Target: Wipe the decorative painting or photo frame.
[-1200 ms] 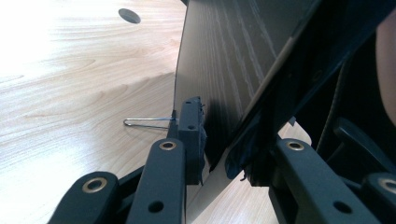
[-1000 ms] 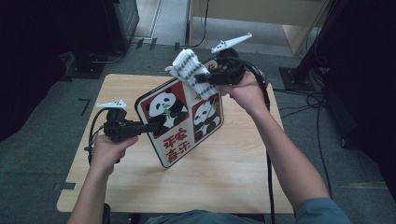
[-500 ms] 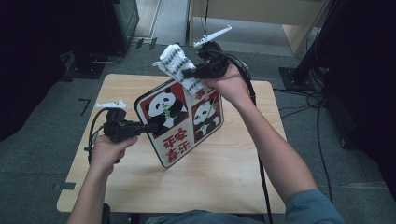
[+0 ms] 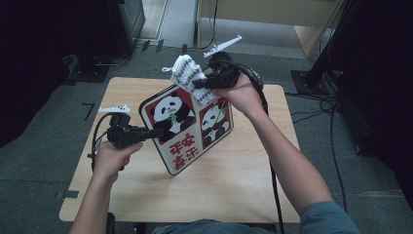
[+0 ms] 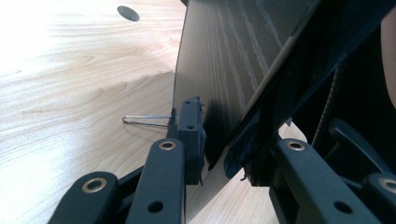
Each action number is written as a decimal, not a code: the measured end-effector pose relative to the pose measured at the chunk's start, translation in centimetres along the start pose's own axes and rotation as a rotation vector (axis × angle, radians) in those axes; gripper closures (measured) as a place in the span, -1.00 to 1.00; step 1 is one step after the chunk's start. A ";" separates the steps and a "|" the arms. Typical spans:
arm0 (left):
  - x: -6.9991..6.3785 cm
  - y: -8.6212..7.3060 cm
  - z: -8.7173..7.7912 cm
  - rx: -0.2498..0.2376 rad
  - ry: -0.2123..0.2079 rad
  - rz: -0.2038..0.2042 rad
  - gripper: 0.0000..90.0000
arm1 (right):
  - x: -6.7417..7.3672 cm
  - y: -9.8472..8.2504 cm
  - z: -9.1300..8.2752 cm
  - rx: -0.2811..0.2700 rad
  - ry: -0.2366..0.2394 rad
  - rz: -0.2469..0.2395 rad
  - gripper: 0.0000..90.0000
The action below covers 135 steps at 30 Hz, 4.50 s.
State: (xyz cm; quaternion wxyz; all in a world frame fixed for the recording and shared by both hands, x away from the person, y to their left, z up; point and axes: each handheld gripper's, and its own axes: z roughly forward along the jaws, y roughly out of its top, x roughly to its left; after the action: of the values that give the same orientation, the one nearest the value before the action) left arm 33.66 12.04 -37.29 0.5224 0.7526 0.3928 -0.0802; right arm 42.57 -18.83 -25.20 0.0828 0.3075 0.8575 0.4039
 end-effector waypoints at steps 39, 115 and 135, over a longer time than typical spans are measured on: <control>-0.1 0.0 0.1 -0.005 -0.003 0.017 0.63 | -0.4 -5.0 2.2 0.020 0.040 0.027 0.76; -0.2 0.0 0.2 -0.003 -0.004 0.020 0.62 | -1.1 -13.1 6.4 0.095 0.097 0.116 0.70; -0.2 0.0 0.2 -0.001 -0.004 0.023 0.62 | -1.2 -16.1 8.1 0.140 0.105 0.139 0.70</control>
State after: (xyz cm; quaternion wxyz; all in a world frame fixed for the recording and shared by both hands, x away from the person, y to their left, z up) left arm 33.59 11.82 -37.27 0.5246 0.7565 0.3831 -0.0754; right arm 39.24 -22.17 -42.64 -0.0120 0.3497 0.8635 0.3633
